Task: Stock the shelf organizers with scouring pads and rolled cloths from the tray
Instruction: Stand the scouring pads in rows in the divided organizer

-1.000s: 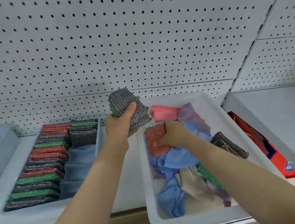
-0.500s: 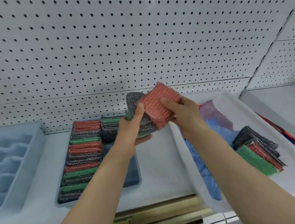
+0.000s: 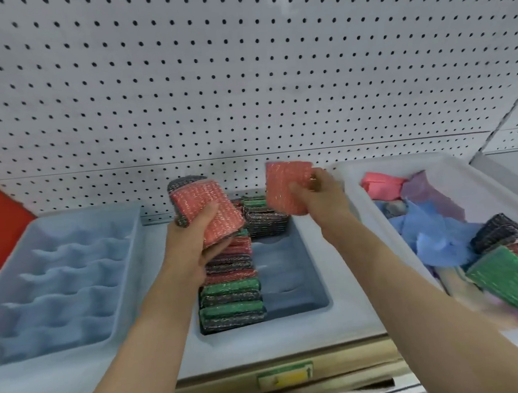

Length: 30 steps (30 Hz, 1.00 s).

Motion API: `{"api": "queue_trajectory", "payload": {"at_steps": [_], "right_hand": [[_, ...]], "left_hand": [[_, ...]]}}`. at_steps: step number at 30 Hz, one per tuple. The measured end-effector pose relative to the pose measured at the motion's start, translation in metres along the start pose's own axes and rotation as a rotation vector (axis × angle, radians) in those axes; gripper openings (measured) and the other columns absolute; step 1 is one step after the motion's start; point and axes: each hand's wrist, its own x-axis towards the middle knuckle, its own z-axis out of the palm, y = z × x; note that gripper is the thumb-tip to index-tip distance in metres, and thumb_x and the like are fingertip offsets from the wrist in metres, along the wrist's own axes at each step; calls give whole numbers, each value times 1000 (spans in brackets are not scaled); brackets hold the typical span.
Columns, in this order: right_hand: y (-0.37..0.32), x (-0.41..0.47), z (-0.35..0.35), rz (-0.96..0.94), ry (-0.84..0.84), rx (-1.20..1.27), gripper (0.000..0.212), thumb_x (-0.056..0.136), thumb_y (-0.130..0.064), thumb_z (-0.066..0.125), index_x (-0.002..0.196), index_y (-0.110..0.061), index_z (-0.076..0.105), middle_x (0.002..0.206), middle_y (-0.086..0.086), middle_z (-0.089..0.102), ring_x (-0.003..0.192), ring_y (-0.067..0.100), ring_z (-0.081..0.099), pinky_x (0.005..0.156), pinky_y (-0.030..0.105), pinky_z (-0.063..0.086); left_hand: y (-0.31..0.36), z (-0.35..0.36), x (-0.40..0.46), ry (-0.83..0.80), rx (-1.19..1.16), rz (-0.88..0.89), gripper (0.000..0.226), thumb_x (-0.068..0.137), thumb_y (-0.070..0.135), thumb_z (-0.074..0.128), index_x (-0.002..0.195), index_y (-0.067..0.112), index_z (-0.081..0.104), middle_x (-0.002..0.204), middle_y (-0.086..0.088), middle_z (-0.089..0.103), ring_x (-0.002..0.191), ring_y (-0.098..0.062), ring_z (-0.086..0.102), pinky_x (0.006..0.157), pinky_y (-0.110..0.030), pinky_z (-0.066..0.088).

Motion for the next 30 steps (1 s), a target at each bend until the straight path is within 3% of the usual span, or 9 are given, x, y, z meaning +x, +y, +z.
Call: {"api": "queue_trajectory", "payload": {"at_steps": [5,8,11,15,19,21,24,27,30], "right_hand": [[37,5,14,-365,-71,-941,24,78,-21,76,101,-25,70,84,-2,66,92,21,63,74,33,53],[51,10,30,-540,-137,-1235,23,84,-14,71,106,-22,74,98,2,63,111,24,51,73,34,51],[65,17,44,-491,-170,-1404,26,85,-4,63,105,-18,72,110,5,59,116,27,48,73,37,53],[78,22,50,-586,-181,-1221,29,71,9,63,95,-8,63,93,10,67,92,33,56,67,38,47],[71,24,50,-526,-264,-1058,12,86,-26,72,90,-15,71,91,-2,68,85,18,63,74,33,53],[45,11,54,-389,-183,-738,28,90,-47,64,93,-20,71,89,-8,67,81,8,62,73,24,50],[12,-1,54,66,-440,-194,52,79,-64,69,98,-16,69,93,-3,74,90,17,70,84,32,55],[2,3,41,228,-573,-55,59,65,-46,85,106,-7,68,104,10,75,103,31,69,96,50,54],[3,8,24,297,-575,-12,55,72,-29,83,112,3,65,104,14,74,98,32,70,90,44,58]], "left_hand": [[-4,-24,7,16,-22,-61,63,72,30,84,126,13,56,114,-9,71,100,-25,69,75,-41,62],[-9,-25,8,3,-25,-60,76,64,37,86,129,14,54,115,-10,71,98,-25,71,75,-40,62],[-10,-24,7,1,-8,-49,74,67,37,85,129,13,53,115,-10,71,100,-25,70,78,-41,61],[-7,-28,5,40,46,-26,68,73,35,83,128,15,48,115,-6,68,102,-21,68,84,-42,60],[-3,-28,8,44,103,2,72,70,38,85,128,16,49,115,-6,70,99,-21,70,79,-39,62],[-4,-18,8,9,142,6,73,69,41,85,129,17,51,114,-6,71,98,-21,71,78,-40,62],[-7,2,4,-87,190,-4,70,69,47,83,127,22,53,116,-4,71,100,-21,71,78,-39,62],[-13,18,3,-127,215,-38,75,66,58,78,129,26,51,120,-5,69,104,-23,68,77,-39,61],[-19,25,0,-116,211,-113,80,67,69,69,129,22,53,118,-8,70,105,-26,68,76,-42,61]]}}
